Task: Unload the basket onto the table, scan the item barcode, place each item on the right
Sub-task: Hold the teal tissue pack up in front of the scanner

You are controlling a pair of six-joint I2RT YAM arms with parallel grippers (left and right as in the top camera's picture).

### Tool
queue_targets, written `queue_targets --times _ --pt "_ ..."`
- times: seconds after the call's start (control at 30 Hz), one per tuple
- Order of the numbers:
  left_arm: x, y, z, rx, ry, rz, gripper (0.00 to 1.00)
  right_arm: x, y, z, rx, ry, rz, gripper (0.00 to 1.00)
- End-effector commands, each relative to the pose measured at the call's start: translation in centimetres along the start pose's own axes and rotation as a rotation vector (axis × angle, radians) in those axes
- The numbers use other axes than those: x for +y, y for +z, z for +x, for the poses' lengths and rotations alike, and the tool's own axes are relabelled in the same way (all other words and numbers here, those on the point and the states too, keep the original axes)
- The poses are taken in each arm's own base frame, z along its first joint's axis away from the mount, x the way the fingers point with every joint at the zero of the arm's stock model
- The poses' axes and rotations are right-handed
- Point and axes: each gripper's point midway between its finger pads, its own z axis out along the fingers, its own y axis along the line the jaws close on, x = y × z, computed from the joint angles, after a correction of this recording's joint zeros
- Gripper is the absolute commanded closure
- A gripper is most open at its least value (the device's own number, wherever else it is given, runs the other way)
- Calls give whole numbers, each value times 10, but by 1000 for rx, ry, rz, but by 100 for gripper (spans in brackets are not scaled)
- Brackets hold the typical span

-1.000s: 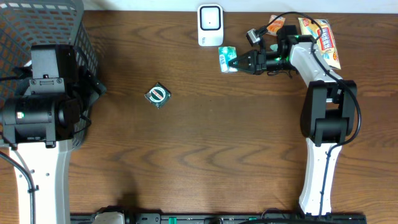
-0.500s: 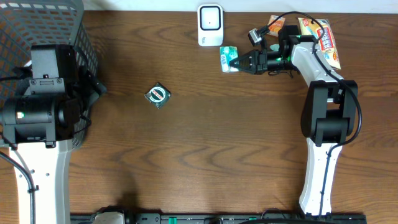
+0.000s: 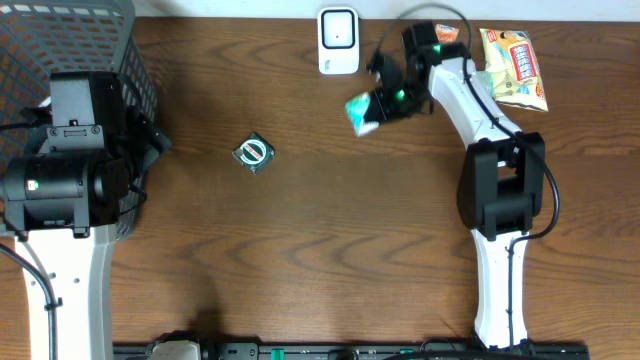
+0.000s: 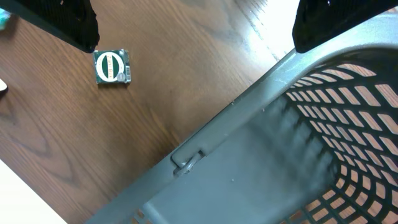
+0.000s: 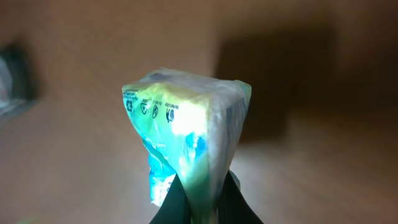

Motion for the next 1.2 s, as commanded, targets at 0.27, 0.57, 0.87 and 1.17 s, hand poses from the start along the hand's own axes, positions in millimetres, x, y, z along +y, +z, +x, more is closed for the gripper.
queue_targets --times 0.27,0.57,0.87,1.17 --pt "3 -1 -3 -9 -11 -10 2 3 -83 -143 -380 -621 758 99" --pt "3 -1 -3 -9 -11 -10 2 16 -90 -191 -590 -749 811 99" --pt "3 -1 -3 -9 -11 -10 2 6 -65 -192 -537 -850 856 99" --pt "3 -1 -3 -9 -11 -10 2 4 -52 -179 -443 -896 852 99"
